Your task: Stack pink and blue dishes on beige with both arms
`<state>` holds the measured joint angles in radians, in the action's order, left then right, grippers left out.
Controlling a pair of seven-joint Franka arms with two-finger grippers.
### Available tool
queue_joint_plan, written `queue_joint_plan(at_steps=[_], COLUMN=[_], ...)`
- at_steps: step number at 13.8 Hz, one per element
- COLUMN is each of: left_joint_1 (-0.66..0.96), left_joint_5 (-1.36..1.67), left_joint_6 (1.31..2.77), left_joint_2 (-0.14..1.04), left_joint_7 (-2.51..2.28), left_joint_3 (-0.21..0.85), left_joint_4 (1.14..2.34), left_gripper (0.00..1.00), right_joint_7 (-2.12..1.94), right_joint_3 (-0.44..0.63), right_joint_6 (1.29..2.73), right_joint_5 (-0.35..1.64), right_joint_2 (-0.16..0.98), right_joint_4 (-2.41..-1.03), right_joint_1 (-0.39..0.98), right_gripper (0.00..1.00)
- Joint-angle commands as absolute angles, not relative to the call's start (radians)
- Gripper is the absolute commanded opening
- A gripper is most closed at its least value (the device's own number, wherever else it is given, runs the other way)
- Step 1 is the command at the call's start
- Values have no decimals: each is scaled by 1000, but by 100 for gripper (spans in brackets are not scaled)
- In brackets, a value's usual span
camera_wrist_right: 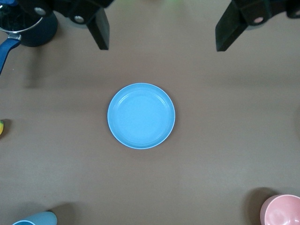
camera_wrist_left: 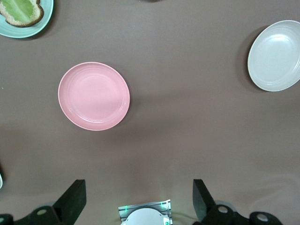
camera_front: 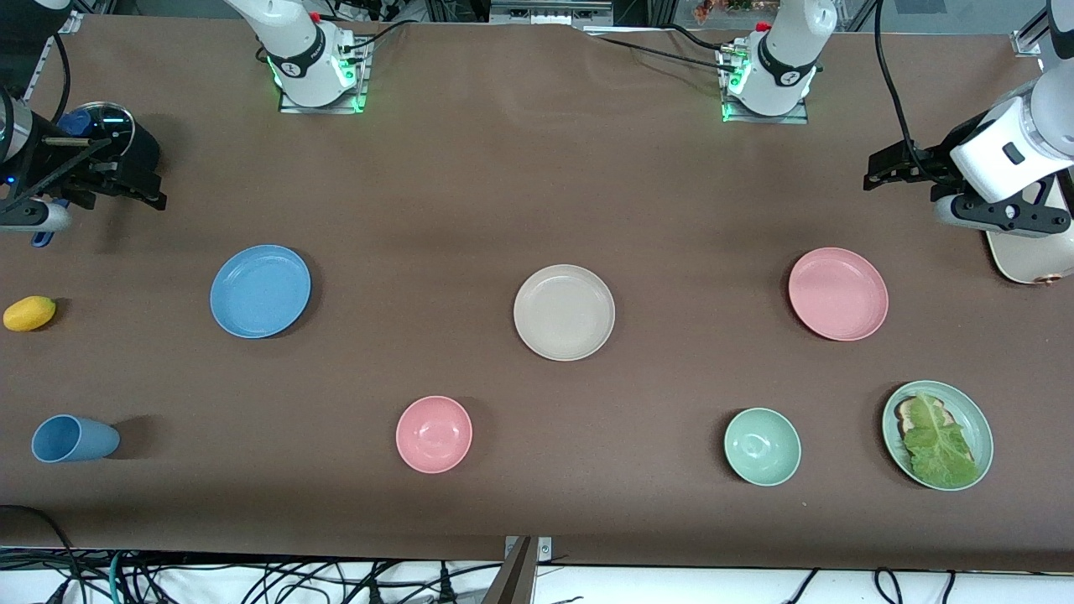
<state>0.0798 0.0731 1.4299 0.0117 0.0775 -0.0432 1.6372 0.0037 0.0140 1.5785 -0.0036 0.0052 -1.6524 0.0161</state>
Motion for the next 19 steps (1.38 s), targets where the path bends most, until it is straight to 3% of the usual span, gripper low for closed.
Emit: queue_joint_plan(at_steps=[1, 6, 12, 19], left_joint_1=[80, 78, 55, 67], left_joint_5=[52, 49, 60, 42], left_joint_6=[1424, 1424, 1433, 1566], left_joint_2=[18, 25, 138, 244], left_joint_7=[67, 67, 69, 69], left_joint_3=[-37, -41, -46, -37], left_joint_4=[1614, 1594, 1548, 1542], left_gripper=[100, 100, 100, 100], right_joint_7=[3, 3, 3, 3], right_joint_3=[8, 5, 3, 5], right_joint_6=[1577, 1577, 1577, 1575], right_joint_5=[-11, -11, -9, -9], right_joint_2=[-8, -9, -9, -9], right_joint_4=[-1664, -1664, -1664, -1664], right_joint_1=[8, 8, 8, 8], right_gripper=[100, 100, 100, 100])
